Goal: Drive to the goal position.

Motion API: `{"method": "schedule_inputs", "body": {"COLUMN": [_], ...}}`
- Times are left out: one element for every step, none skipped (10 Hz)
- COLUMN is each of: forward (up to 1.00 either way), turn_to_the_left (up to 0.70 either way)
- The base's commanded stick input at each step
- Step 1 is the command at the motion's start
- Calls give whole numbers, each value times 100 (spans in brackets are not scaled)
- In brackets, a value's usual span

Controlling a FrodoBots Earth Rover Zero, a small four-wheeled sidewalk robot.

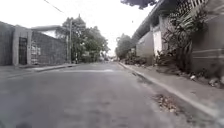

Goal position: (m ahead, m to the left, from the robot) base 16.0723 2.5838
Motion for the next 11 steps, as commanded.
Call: {"method": "schedule_inputs", "body": {"forward": [100,100,100,100,100,100,100,100,100,100,100], "turn_to_the_left": [0,0,0,0,0,0,0,0,0,0,0]}}
